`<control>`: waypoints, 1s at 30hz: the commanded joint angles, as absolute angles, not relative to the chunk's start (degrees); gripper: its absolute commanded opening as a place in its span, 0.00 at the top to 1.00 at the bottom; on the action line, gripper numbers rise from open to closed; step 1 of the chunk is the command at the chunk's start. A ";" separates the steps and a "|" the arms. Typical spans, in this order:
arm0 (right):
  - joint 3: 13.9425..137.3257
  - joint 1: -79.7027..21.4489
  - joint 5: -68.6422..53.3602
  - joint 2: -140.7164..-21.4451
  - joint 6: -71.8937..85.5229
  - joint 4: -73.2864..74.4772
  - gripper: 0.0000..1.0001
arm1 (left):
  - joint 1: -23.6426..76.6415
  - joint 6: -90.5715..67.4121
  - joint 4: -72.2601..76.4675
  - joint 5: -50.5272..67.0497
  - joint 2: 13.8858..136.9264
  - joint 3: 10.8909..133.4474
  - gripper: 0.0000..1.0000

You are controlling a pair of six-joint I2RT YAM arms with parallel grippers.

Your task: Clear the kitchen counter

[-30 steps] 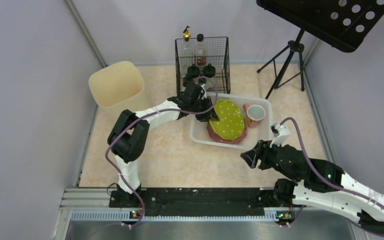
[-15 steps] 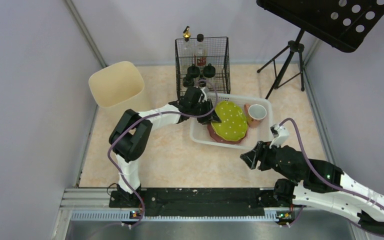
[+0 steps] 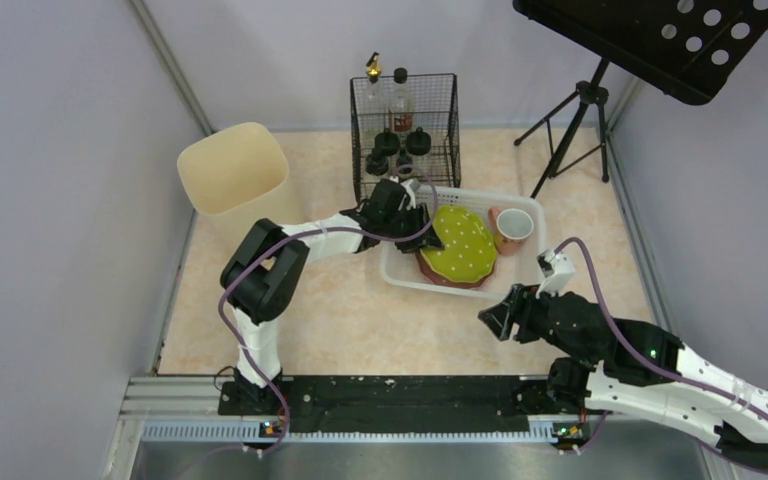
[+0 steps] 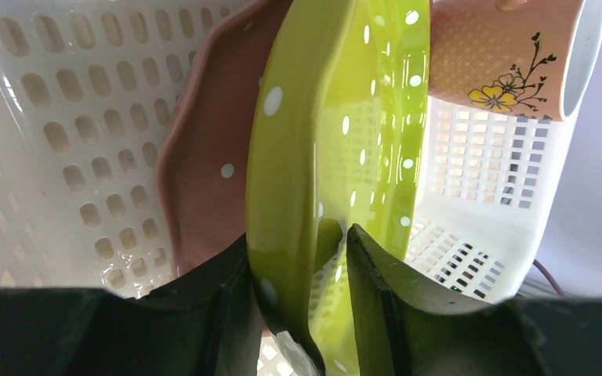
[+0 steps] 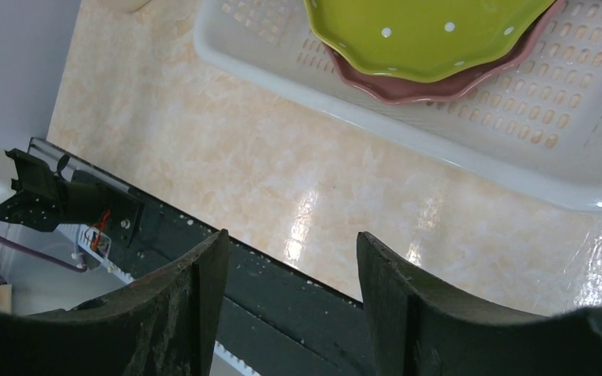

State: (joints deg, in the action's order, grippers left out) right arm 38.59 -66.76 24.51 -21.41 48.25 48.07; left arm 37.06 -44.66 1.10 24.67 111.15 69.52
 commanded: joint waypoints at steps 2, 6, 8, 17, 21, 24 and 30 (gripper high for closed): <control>37.69 -67.26 23.85 -21.75 48.82 45.68 0.40 | 37.62 -44.03 -3.72 22.60 112.79 67.59 0.52; 36.82 -67.24 23.40 -21.96 49.04 44.56 0.40 | 37.62 -43.22 -6.79 19.89 111.66 67.45 0.48; 36.55 -67.25 23.17 -22.19 49.03 44.08 0.40 | 37.64 -42.85 -8.47 18.32 110.88 67.61 0.40; 35.86 -67.24 22.73 -22.87 49.02 42.73 0.40 | 38.68 -40.45 -17.91 10.57 109.27 71.45 0.32; 35.29 -67.26 22.22 -22.94 49.04 42.05 0.40 | 39.73 -39.42 -24.25 6.02 109.18 74.92 0.32; 35.25 -67.24 22.18 -22.99 48.89 41.84 0.40 | 40.60 -39.13 -27.95 2.02 108.44 77.12 0.31; 35.20 -67.24 21.94 -22.84 48.71 41.66 0.40 | 41.50 -39.34 -33.02 -3.98 107.82 80.59 0.31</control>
